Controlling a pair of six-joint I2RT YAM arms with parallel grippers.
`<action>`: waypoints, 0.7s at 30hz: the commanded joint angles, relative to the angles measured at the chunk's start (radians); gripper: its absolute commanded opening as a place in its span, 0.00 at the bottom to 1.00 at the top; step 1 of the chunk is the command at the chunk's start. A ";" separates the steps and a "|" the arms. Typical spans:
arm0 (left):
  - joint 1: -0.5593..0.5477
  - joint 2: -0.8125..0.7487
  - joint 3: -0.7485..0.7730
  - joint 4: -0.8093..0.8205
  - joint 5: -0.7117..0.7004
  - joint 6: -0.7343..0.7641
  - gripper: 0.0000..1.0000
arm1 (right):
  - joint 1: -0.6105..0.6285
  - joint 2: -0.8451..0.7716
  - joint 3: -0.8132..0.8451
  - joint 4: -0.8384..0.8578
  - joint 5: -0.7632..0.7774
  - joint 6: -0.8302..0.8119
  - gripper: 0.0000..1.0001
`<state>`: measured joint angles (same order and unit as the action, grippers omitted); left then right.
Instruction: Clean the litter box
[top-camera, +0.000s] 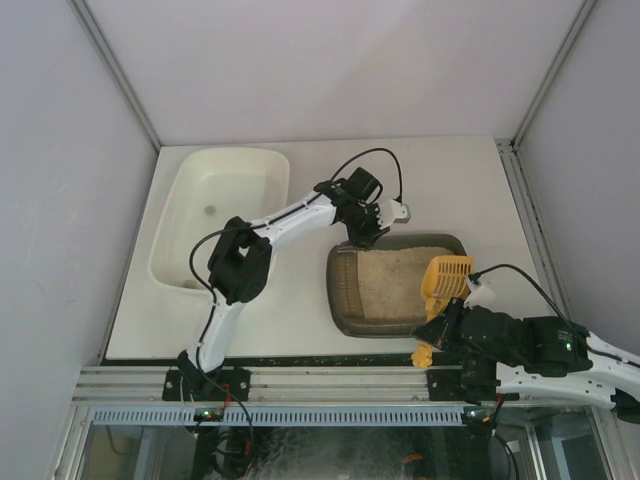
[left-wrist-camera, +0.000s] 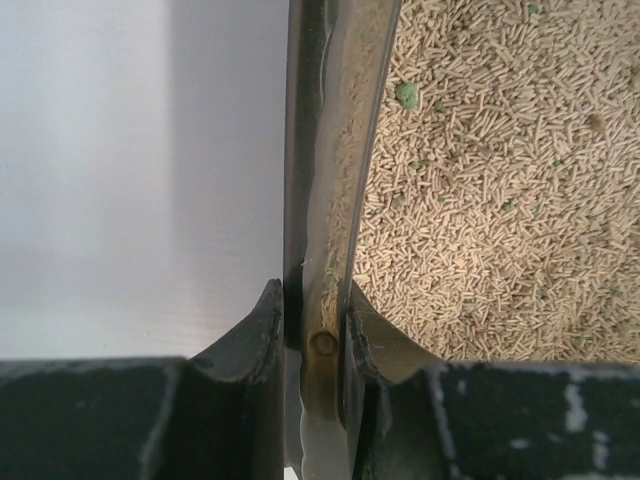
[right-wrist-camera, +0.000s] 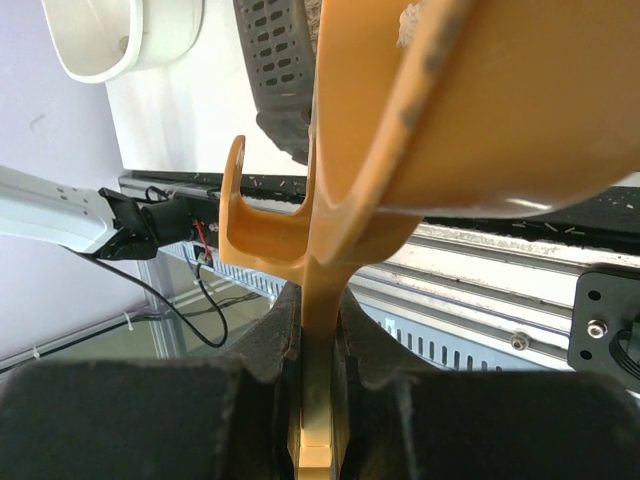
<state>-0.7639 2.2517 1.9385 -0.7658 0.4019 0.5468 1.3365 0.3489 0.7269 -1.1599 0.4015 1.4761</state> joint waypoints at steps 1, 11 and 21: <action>0.017 -0.106 -0.103 -0.065 0.058 -0.124 0.22 | 0.004 0.011 -0.003 0.010 0.002 -0.027 0.00; 0.017 -0.221 -0.206 -0.066 0.055 -0.149 0.82 | -0.171 0.170 -0.102 0.302 -0.414 -0.263 0.00; 0.055 -0.440 -0.225 -0.058 0.097 -0.228 1.00 | -0.601 0.403 -0.011 0.294 -0.922 -0.769 0.00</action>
<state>-0.7418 2.0060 1.7313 -0.8524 0.4492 0.3820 0.8684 0.7338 0.6327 -0.8886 -0.2604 0.9936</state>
